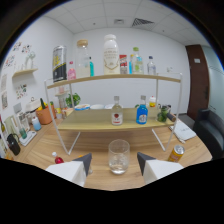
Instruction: Make me a cup of Vodka Sunrise.
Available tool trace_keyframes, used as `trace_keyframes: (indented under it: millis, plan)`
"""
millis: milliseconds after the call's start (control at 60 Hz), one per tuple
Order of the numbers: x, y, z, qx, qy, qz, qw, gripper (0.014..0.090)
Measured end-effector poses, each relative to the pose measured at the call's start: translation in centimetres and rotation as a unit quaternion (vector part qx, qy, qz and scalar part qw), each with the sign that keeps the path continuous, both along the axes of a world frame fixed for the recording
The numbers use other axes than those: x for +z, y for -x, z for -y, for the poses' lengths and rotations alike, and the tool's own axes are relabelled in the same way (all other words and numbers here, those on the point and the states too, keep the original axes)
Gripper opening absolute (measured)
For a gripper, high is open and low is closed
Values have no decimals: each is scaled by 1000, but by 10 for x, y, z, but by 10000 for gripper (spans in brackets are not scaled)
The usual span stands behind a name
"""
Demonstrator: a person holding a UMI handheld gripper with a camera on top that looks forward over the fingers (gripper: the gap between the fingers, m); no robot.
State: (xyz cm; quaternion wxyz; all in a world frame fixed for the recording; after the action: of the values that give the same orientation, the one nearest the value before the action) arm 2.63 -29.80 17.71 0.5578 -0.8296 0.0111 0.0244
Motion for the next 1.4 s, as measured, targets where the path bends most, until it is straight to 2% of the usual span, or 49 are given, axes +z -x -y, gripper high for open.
trace_keyframes:
  millis: [67,167,283,367,583,683,783,867,1100,1317,1400]
  plan:
    - [25,-22,-3,-12,-10,-2,1000,860]
    - [89,-52,-20,-24,-58,8,998,858]
    - [165,-72,-56,-25,-114,21,993,856]
    - [203,-80,-86,-25,-140,19,990,856]
    - [214,-90,-162,-21,-127,29,991,819]
    - [197,-86,-182,-14,-105,38,994,713]
    - [185,-83,-194,-15,-93,42,995,519]
    - [185,-85,-196,-24,-100,43,994,376]
    - [191,-86,-190,-22,-95,21,995,358]
    - [250,-91,-142,-13,-162,13,987,355]
    - [247,-93,-113,-13,-173,-6,985,353]
